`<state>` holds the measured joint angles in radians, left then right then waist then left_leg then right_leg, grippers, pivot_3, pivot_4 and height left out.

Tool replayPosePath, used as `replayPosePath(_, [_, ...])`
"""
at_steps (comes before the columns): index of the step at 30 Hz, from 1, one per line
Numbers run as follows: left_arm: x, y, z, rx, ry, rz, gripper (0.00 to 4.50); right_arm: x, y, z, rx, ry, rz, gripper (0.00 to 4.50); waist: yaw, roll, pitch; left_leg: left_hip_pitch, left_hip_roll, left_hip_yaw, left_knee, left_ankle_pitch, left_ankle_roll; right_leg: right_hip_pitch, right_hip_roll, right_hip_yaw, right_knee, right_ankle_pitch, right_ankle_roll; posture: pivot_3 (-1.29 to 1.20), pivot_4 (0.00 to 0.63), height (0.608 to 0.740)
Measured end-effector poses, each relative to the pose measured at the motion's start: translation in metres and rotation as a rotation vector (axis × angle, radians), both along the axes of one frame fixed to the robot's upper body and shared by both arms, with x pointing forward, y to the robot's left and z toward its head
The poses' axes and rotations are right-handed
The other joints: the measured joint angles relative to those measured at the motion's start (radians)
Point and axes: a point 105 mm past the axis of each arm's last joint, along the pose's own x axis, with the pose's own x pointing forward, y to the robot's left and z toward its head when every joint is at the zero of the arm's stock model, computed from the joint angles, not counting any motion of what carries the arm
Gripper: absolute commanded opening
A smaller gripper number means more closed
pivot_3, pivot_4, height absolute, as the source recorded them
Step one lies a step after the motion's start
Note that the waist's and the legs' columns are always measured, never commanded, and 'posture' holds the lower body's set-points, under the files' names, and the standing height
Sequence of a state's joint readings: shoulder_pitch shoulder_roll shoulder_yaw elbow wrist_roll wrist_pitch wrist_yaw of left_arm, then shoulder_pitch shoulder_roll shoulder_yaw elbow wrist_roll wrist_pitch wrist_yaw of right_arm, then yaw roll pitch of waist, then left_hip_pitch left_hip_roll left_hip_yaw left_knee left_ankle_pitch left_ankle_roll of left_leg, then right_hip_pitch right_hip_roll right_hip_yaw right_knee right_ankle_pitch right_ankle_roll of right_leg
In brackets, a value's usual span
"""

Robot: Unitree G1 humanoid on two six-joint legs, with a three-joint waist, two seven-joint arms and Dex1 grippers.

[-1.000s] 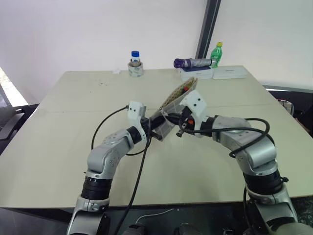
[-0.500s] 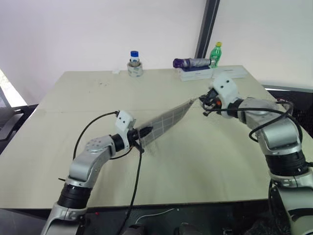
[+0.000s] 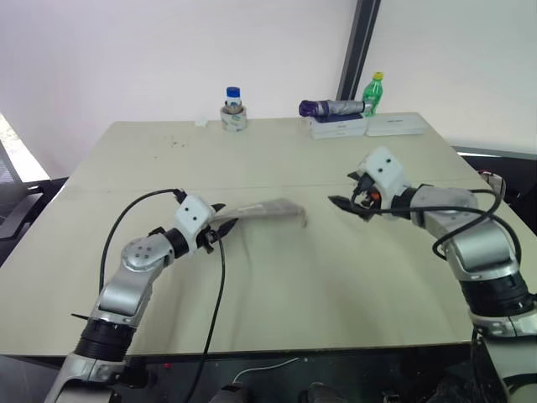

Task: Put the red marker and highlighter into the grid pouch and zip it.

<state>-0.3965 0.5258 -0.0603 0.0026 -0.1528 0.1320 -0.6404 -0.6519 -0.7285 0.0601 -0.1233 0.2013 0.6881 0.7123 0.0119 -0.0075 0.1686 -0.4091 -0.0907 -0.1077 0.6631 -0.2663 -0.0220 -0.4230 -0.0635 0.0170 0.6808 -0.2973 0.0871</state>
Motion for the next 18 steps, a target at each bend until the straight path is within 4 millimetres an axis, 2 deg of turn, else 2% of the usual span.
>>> replayPosePath(4, [-0.010,0.011,-0.011,0.004,0.056,-0.019,2.51,-0.008,-0.008,-0.010,0.009,0.040,0.020,3.45,-0.001,0.000,0.000,0.000,0.000,0.000,0.000,0.000,0.000,0.000,0.000,0.000,0.000,0.000,0.000,0.00,0.150,0.740])
replayPosePath(8, [-0.028,0.040,-0.022,0.003,0.153,0.004,2.51,-0.020,-0.022,-0.012,0.066,0.066,0.027,3.45,-0.004,0.000,0.000,0.000,0.001,0.000,-0.001,-0.003,0.005,0.000,0.000,0.000,0.000,0.000,0.000,0.00,0.150,0.740])
replayPosePath(12, [-0.042,0.074,-0.032,-0.014,0.222,0.112,2.51,-0.033,-0.037,-0.021,0.140,0.093,0.021,3.45,-0.001,0.000,0.000,0.000,0.001,0.000,0.000,-0.004,0.007,0.000,0.000,0.000,0.000,0.000,0.000,0.00,0.150,0.740])
replayPosePath(18, [-0.058,0.104,-0.034,-0.084,0.260,0.234,2.51,-0.045,-0.046,-0.029,0.171,0.129,0.037,3.45,0.000,0.000,0.000,0.001,0.001,0.000,0.000,-0.004,0.007,0.001,0.000,0.000,0.000,0.000,0.000,0.00,0.150,0.740])
